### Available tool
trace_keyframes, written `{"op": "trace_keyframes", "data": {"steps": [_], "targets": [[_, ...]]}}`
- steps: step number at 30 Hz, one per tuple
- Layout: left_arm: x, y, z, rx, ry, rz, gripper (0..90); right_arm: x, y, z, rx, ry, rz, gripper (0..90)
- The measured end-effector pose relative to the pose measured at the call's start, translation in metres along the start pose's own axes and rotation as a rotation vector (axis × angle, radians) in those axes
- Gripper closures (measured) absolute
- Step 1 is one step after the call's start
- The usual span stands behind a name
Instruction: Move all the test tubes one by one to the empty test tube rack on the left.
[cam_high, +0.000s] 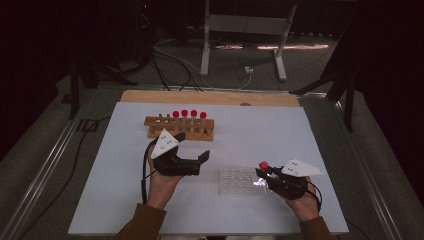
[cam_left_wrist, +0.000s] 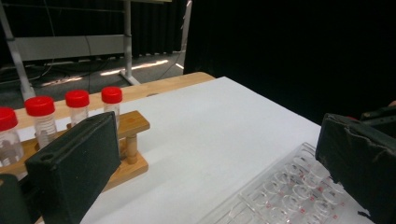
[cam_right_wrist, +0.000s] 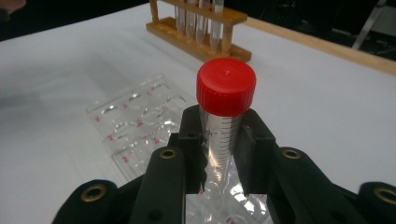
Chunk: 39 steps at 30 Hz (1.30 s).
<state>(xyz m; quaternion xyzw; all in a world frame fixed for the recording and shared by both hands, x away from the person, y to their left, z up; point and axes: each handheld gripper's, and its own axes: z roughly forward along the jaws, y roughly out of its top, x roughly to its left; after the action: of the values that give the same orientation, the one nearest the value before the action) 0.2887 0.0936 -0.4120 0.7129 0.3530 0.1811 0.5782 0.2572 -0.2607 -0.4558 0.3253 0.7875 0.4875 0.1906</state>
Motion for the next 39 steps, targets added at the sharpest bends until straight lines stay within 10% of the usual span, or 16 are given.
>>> {"op": "trace_keyframes", "data": {"steps": [20,39], "targets": [[-0.032,0.019,0.017,0.039,-0.124,0.034,2.9,0.007,0.027,-0.022,-0.058,-0.022,-0.017,73.9],[-0.074,0.027,0.044,0.061,-0.278,0.082,7.2,0.028,0.040,-0.014,-0.024,0.062,-0.004,73.9]]}}
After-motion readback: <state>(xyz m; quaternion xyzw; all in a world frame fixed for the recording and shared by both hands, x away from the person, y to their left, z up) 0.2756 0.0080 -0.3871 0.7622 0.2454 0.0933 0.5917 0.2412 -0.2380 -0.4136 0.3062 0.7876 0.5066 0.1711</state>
